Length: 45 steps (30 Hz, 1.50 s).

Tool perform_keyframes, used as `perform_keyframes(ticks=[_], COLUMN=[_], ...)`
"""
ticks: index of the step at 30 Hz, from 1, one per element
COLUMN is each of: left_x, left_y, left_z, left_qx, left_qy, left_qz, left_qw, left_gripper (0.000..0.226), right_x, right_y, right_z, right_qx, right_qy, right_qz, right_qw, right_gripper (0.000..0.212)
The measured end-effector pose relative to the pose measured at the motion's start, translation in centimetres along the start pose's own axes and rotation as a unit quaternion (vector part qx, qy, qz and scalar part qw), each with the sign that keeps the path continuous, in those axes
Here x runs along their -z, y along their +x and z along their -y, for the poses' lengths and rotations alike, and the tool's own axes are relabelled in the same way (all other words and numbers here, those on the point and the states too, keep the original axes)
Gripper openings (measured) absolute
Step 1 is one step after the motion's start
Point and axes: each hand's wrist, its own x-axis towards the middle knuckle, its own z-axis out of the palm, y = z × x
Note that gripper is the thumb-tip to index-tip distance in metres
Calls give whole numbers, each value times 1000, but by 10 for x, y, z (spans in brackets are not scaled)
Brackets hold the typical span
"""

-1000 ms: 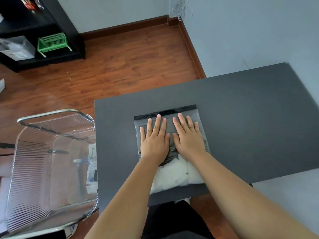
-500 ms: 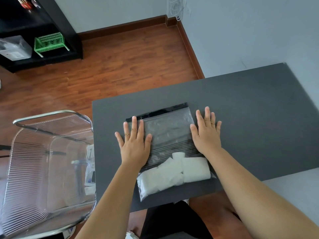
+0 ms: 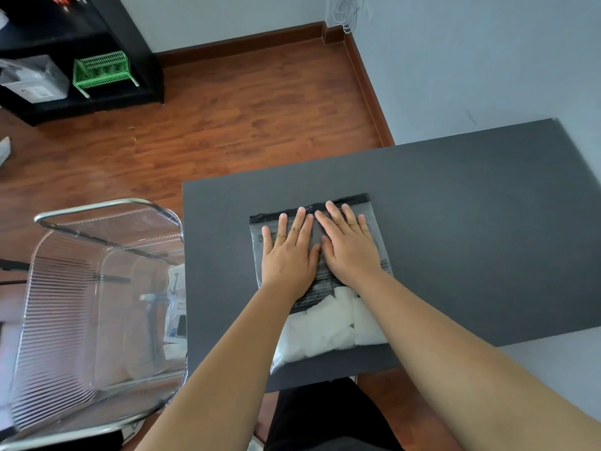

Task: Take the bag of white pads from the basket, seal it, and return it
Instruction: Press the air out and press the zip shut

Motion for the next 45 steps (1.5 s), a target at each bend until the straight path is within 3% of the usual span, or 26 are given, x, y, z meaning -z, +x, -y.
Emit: perform_keyframes(ticks=[17,29,38,45], left_x=[14,9,8,14], left_y=[1,-26,-31,-39], left_z=[5,43,45,56], left_qx=[1,113,152,100], left_qy=[29,18,13,-53], left_qz=[1,-12,-18,-27], left_qw=[1000,993,988,993], left_gripper=[61,60,64,58], right_x=[4,15,15,21], right_y=[-1,-15,-16,-8], right_z=[-4,-32,-31,-22], right_qx=[-4,-141,-191,-173], right_qy=[-42,-70,-70,-83], right_qz=[11,-16,-20,-12], right_qw=[999,987,979,981], right_gripper=[52,56,57,57])
